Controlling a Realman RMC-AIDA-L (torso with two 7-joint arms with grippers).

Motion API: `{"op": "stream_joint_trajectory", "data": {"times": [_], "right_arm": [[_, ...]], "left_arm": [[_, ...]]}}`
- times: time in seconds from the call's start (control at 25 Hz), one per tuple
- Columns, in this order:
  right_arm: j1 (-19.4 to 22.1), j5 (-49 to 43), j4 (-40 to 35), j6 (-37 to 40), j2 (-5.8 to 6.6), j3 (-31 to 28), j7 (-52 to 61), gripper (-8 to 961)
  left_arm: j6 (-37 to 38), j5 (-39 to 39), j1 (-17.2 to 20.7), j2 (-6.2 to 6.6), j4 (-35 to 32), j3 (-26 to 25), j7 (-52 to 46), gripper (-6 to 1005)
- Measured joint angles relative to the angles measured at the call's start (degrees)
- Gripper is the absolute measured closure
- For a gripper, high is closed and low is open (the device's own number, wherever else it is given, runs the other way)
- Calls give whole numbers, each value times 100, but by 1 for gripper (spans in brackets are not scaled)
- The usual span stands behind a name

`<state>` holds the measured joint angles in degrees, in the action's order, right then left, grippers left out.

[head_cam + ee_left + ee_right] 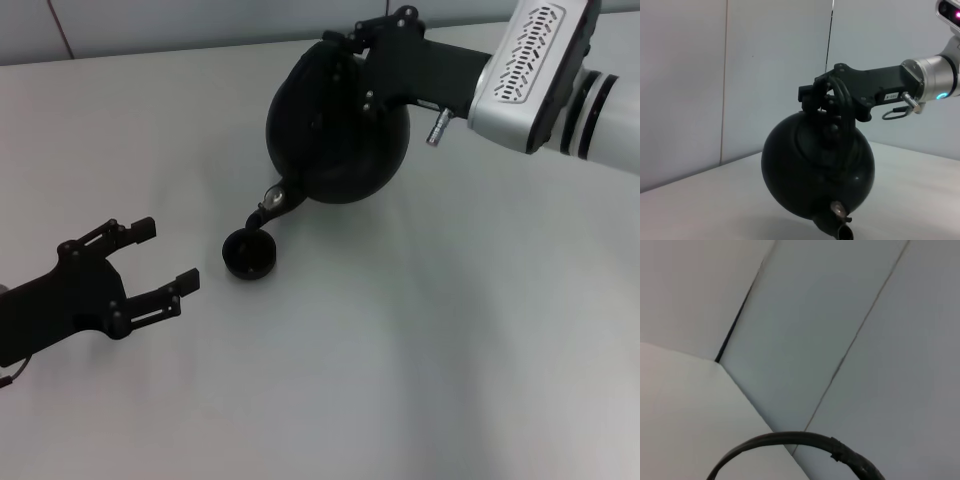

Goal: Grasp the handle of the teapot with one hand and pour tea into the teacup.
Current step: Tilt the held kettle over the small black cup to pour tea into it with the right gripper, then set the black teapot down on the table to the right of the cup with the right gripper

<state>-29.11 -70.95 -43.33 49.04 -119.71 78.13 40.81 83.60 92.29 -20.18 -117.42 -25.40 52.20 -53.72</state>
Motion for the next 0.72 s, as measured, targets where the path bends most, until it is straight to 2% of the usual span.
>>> {"op": "stream_joint_trajectory", "data": {"times": [0.32, 0.52, 0.72], "right_arm": [[140, 713, 380, 220, 0, 8, -32, 836], [342, 1885, 594, 301, 11, -56, -41, 836], [516, 2584, 737, 301, 32, -126, 0, 836]], "left_arm": [[-3, 0, -17, -5, -11, 1, -15, 129], [-11, 0, -20, -27, -48, 0, -29, 129], [-11, 0, -21, -42, -51, 0, -32, 130]]}}
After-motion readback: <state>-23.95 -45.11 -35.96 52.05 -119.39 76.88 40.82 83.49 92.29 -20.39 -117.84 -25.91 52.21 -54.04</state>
